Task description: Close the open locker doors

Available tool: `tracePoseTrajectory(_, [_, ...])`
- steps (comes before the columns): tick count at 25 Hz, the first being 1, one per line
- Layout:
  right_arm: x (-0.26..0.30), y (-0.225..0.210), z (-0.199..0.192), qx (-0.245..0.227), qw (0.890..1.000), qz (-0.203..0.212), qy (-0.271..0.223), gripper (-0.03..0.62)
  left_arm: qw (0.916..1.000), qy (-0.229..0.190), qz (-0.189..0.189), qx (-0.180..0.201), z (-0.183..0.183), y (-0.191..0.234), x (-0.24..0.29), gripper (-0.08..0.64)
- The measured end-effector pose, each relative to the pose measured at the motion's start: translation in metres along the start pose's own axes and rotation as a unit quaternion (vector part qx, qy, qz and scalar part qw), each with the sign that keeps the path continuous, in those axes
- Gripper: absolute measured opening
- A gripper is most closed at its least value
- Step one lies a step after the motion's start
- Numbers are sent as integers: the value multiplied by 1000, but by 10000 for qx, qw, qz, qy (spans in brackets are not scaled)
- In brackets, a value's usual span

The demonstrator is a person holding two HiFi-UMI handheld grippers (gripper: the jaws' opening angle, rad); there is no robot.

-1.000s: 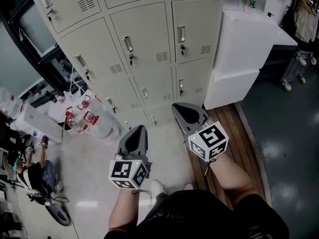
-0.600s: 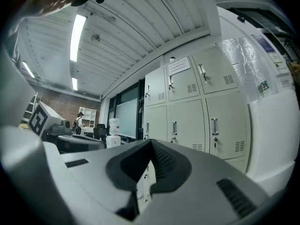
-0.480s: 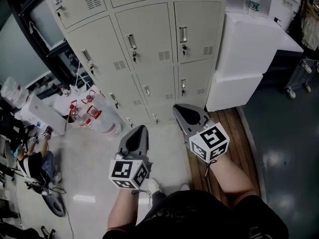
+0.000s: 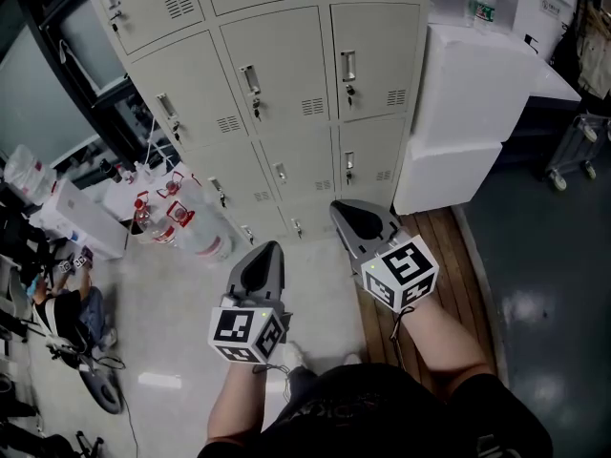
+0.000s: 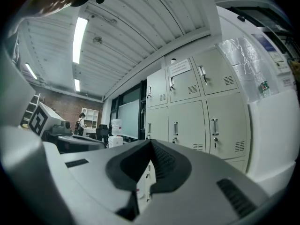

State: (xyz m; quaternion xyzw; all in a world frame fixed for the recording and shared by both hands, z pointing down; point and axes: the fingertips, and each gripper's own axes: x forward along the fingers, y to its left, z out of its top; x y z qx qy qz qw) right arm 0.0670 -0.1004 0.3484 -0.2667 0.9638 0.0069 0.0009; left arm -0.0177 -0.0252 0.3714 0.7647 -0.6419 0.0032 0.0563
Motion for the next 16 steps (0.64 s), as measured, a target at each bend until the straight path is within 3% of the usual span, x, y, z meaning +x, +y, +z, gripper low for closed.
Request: tracePoseTrajectory(16, [-4,3,0,48,10000,14,-40,0,10000,-43,44,25,3,-2,-6,5])
